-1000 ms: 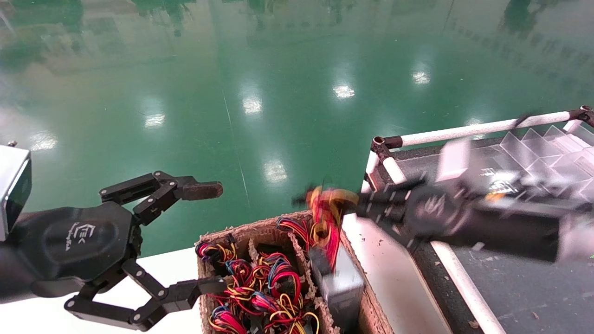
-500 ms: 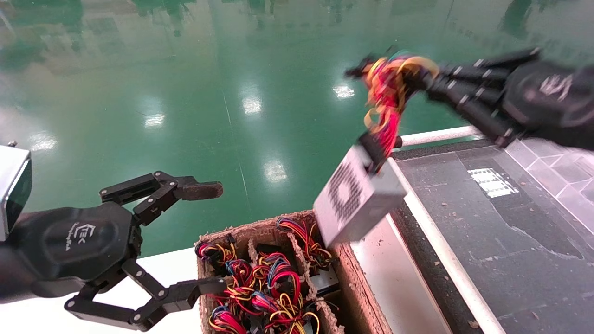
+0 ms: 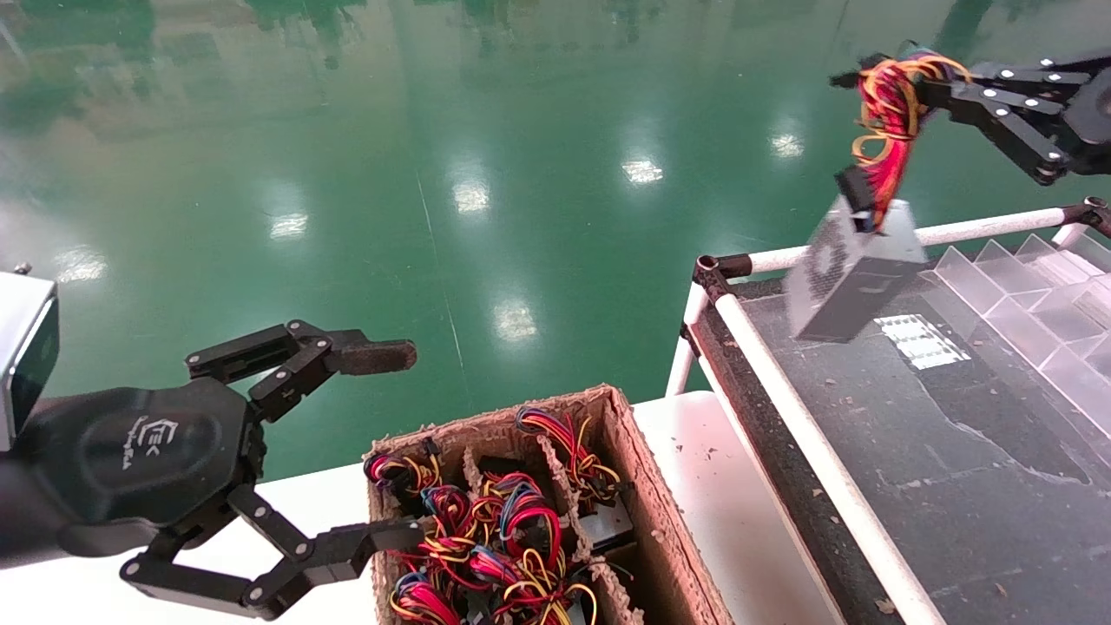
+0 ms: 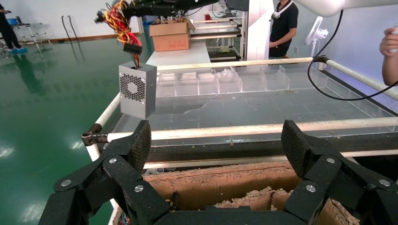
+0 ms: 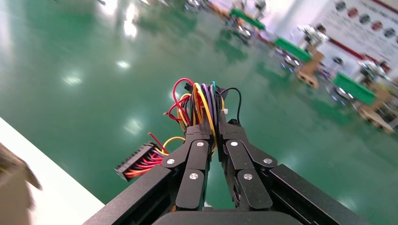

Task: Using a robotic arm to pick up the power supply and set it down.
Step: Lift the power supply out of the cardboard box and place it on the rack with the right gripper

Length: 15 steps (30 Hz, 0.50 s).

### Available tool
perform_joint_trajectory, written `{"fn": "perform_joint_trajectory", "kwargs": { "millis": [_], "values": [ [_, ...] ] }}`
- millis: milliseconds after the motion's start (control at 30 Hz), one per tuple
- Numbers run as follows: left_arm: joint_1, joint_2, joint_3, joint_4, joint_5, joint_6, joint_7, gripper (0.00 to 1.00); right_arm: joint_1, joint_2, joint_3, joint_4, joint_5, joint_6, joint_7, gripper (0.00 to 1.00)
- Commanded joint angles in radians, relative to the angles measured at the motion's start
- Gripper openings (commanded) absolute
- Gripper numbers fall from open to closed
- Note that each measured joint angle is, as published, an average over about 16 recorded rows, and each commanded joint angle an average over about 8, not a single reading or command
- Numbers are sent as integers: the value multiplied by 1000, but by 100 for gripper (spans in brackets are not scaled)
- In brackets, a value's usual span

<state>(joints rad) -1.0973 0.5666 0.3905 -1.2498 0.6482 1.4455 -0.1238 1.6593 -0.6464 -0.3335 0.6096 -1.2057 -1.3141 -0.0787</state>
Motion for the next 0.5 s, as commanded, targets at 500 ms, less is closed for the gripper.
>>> {"fn": "perform_joint_trajectory", "kwargs": {
  "millis": [500],
  "values": [
    [0, 0, 0, 0, 0, 0, 0, 100, 167, -82, -69, -390, -147, 39, -218, 0]
  ]
}}
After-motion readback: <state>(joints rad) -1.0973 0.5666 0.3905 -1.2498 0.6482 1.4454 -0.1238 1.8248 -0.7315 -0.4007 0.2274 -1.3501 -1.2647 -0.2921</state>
